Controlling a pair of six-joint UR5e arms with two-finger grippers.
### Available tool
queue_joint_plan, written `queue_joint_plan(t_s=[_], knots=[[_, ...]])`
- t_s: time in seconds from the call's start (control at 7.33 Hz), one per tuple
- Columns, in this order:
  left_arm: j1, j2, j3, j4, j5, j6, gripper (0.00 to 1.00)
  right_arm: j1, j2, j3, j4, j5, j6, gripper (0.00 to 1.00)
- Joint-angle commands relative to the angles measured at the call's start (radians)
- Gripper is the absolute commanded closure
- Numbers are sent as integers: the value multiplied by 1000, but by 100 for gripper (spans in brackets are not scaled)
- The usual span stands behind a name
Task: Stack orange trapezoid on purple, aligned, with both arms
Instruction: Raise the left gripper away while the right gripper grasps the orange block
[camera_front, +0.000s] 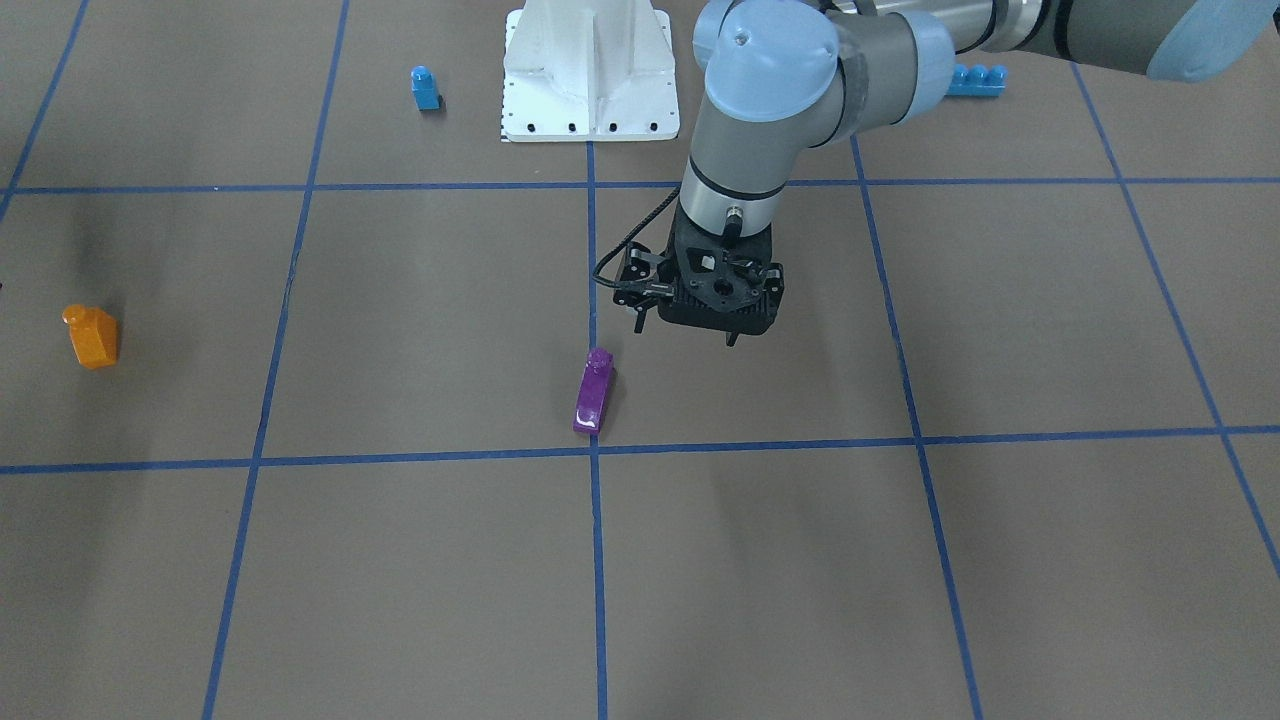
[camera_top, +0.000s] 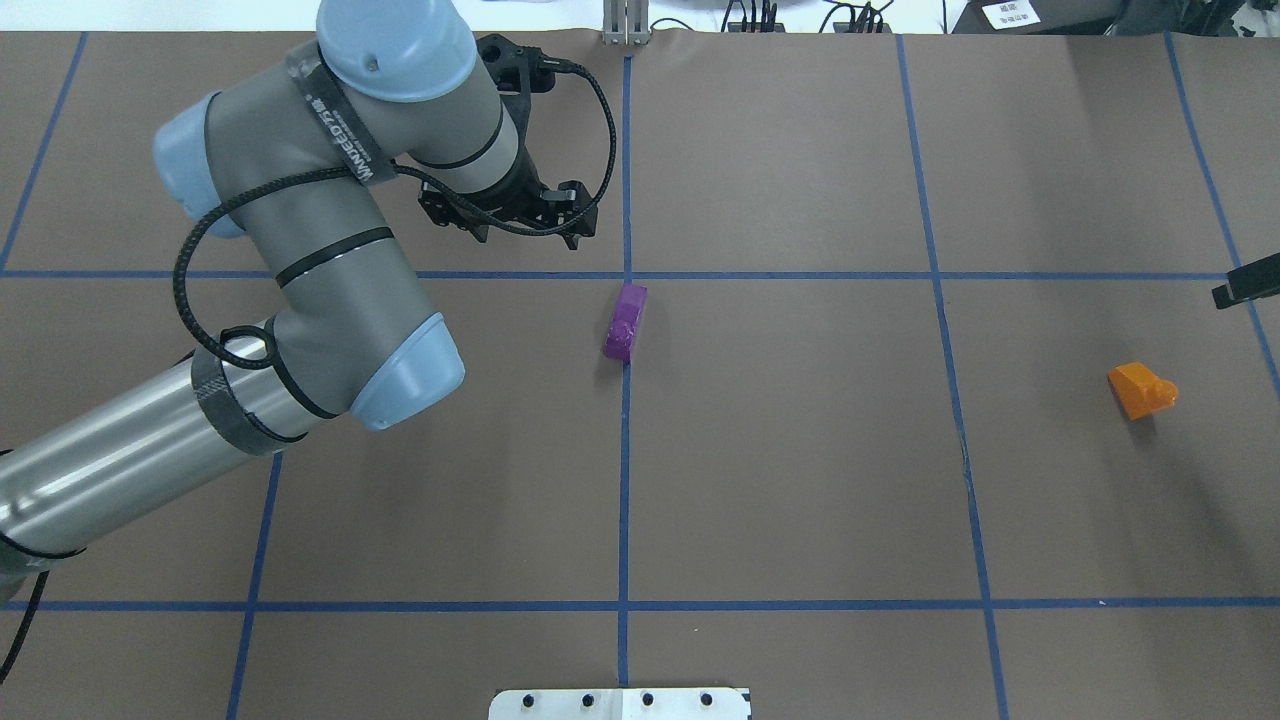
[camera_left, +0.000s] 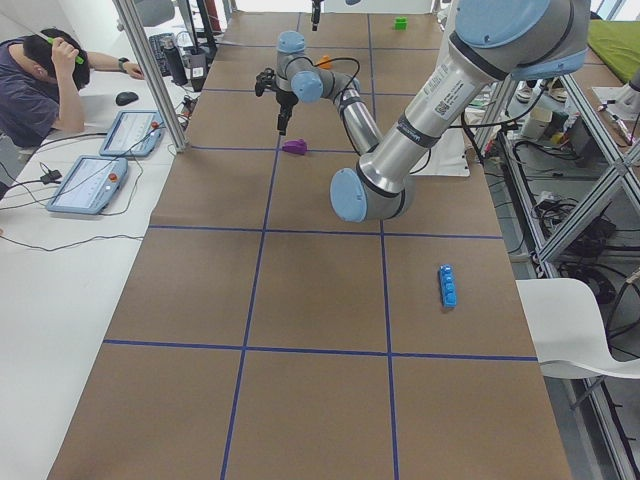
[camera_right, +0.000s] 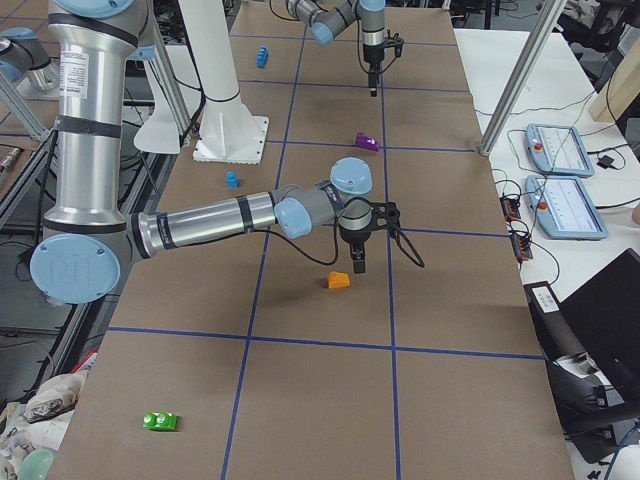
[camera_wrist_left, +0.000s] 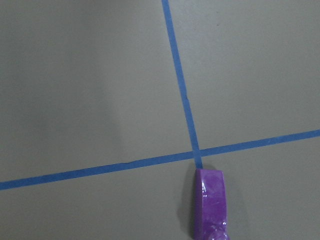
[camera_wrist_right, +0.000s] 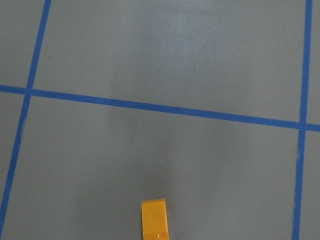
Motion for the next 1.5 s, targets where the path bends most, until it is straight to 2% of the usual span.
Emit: queue_joint_plan(t_s=[0.0, 0.14, 0.82, 1.36], knots=[[-5, 16, -21, 10, 2, 0, 0, -141, -36, -119, 200, -85, 65, 0], [-5, 17, -21, 10, 2, 0, 0, -178, -35, -173, 269, -86, 79, 0], [1, 40, -7, -4, 6, 2, 0, -228, -10, -201, 265, -75, 82, 0], [4, 40, 7, -5, 6, 2, 0, -243, -1, -224, 258, -73, 82, 15]])
